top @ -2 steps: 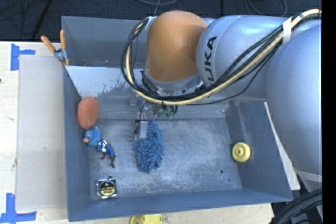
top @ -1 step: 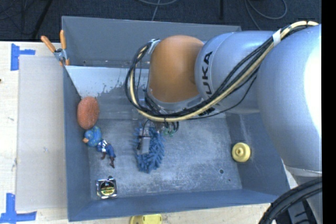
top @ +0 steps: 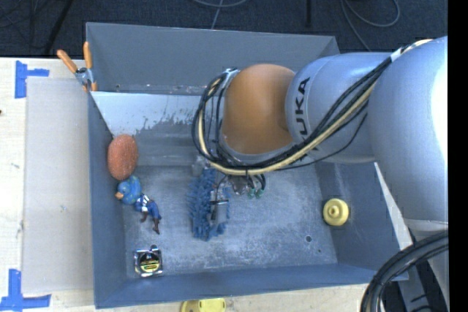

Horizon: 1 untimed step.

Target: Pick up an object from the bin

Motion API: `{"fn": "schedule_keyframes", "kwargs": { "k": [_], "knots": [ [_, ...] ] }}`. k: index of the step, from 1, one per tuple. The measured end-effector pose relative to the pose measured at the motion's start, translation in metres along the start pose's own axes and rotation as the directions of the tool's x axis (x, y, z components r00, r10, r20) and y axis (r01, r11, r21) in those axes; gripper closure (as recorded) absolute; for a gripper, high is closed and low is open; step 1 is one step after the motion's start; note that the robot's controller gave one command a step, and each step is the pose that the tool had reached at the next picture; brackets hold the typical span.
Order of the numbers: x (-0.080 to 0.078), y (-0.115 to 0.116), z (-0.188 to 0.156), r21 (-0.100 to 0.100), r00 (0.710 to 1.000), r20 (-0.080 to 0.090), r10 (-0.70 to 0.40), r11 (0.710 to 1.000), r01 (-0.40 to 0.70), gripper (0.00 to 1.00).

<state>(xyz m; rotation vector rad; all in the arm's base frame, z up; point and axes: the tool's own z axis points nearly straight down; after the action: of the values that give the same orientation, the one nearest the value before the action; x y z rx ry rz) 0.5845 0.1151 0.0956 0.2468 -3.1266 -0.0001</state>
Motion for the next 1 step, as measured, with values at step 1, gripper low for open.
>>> {"fn": "schedule_keyframes", "kwargs": {
  "k": [1],
  "knots": [
    [0.0553,0.0023,0.0242,0.000,0.994,0.001,-0.109,0.994,0.109,1.00]
  ]
}}
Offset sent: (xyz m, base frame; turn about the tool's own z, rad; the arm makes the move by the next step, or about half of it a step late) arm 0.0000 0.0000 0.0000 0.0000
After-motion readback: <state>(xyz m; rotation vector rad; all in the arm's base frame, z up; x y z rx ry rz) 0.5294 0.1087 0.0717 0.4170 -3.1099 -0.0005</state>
